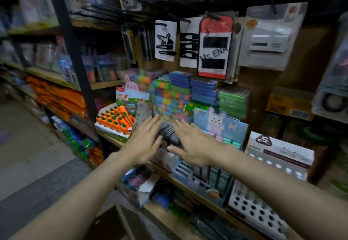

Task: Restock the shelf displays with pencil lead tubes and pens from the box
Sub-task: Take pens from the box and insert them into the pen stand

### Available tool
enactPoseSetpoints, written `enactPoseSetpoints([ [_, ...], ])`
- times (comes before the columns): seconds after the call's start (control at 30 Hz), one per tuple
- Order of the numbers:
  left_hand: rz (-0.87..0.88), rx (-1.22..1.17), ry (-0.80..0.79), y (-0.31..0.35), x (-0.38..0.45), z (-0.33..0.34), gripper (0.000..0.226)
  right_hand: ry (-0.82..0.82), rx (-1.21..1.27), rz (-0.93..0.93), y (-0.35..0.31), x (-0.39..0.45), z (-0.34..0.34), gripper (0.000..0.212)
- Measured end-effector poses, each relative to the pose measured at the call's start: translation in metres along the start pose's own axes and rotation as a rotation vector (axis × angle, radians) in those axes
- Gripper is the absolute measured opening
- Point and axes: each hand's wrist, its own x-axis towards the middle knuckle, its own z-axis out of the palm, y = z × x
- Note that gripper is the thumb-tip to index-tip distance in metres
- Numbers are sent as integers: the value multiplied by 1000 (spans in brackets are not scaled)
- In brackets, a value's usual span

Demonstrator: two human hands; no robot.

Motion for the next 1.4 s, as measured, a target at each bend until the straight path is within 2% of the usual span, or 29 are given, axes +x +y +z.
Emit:
enactPoseSetpoints([
  [0.2,111,40,-118,-17,16,31,62,-176,-128,56,1,42,20,84],
  [0.3,124,19,-130,-16,15,35,65,-191,-113,35,2,38,15,86],
  [0.37,106,8,-117,-13,12,31,68,-51,11,16,10,25,0,83],
  [0.43,104,-77,-57,-5,7,26,68,186,177,39,27,-3,-18,76],
  [0.5,161,-163,-11,6,1,24,64,301,188,65,47,-41,-28,73],
  [0.6,255,-174,-56,24,-3,26,62,226,64,105,54,-83,-23,69],
  [0.73,332,-130,-77,34,-2,30,62,163,-42,123,43,-92,-3,61],
  [0.87,405,-65,-74,40,-7,37,62,97,-105,134,38,-86,11,74],
  [1.07,397,21,-58,46,-5,40,64,71,-145,167,37,-94,16,76],
  [1.23,367,-101,-19,51,-2,36,60,99,-120,176,44,-96,14,79],
  [1.4,387,-71,-59,61,2,31,55,69,-80,160,45,-100,12,79],
])
